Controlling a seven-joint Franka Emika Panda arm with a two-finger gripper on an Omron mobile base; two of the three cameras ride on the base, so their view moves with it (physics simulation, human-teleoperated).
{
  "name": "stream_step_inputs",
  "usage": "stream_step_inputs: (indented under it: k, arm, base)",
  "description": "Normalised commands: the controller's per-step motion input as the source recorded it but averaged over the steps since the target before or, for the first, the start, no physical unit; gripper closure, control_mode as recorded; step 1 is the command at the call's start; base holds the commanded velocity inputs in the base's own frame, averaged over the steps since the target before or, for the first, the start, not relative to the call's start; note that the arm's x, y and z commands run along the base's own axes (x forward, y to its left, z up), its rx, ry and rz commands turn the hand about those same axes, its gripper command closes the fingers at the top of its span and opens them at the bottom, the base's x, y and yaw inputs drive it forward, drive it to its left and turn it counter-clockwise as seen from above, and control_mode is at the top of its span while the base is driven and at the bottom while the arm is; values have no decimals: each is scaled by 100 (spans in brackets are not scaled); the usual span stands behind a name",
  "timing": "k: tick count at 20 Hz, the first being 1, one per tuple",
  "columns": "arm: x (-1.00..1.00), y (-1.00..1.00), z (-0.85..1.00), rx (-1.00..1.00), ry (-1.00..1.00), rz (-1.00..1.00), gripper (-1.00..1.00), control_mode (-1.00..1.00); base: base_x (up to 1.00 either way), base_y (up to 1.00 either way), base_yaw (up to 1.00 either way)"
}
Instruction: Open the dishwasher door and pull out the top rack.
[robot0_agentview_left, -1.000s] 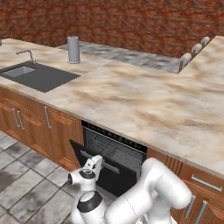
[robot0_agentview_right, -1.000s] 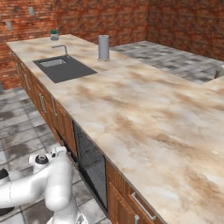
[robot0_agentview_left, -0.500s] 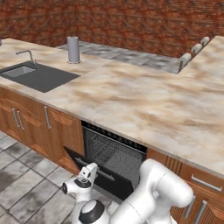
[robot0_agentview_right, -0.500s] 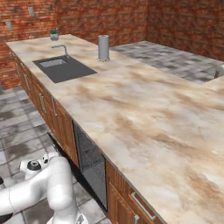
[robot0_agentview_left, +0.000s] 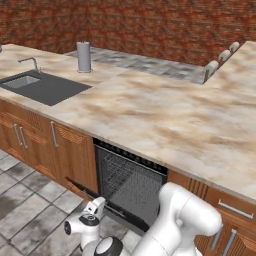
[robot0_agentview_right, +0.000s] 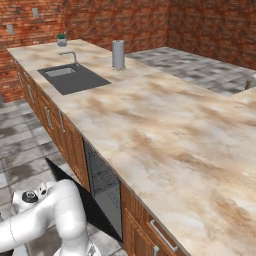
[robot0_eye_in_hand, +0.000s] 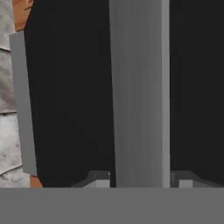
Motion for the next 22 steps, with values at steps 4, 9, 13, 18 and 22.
stream_step_inputs:
  k: [4,9,13,18,22]
  arm:
    - [-26,92,-100,-1,0,0,100,-100]
    - [-26,91,-100,-1,0,0,100,-100]
    - [-28,93,-100,-2,0,0,100,-100]
    - [-22,92,-100,-1,0,0,100,-100]
    - [-24,97,-89,-6,0,0,100,-100]
  base:
    - [0,0,0]
    - [0,0,0]
    - [0,0,0]
    - [0,0,0]
    - [0,0,0]
